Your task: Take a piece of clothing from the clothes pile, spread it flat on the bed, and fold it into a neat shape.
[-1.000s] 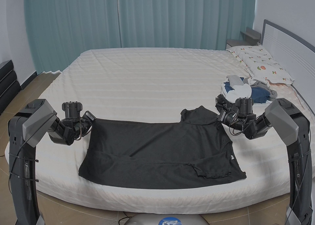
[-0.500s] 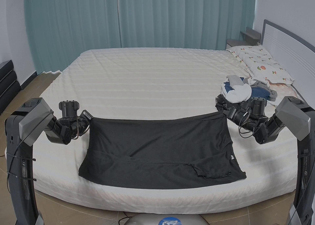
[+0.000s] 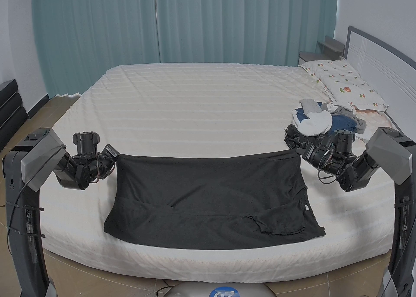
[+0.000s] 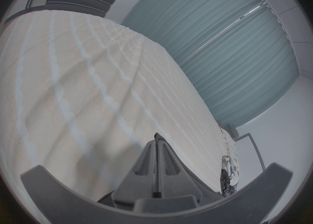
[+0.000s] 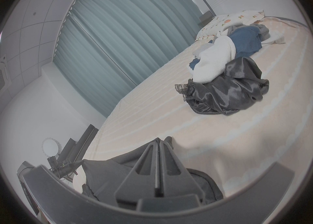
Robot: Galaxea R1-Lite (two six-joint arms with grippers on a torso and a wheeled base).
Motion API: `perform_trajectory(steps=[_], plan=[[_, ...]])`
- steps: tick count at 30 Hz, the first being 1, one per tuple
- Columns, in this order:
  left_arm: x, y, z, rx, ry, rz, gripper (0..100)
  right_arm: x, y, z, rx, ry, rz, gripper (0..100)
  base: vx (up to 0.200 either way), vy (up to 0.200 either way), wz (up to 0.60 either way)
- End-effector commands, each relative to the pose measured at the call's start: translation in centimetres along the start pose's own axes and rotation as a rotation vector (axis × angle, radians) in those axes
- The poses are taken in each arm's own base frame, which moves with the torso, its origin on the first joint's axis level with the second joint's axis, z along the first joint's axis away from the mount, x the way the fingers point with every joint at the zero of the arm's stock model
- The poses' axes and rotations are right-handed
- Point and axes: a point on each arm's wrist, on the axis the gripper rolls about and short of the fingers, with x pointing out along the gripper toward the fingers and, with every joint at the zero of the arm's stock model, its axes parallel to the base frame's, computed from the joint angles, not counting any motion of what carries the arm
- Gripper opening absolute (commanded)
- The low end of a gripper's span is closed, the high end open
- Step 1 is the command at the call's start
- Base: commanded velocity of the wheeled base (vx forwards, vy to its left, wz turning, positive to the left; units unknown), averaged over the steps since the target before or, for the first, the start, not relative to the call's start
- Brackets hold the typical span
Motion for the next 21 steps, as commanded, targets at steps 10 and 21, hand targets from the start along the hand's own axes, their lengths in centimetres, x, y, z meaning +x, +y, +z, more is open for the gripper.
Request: perform_trajectory(steps=[10,21], plan=[[-1.8,1.7,-0.1,0.086,0.093,-0.045,0,-0.9,-0.9,-1.4,0.021,0.074,-0.002,0,0.0,0.0,0.0],[-3.1,2.6,-0.9,0.163,0.14,-0.109,0,-2.9,-1.6,-2.3,0.037,0.128,-0.014,0,0.0,0.0,0.0]])
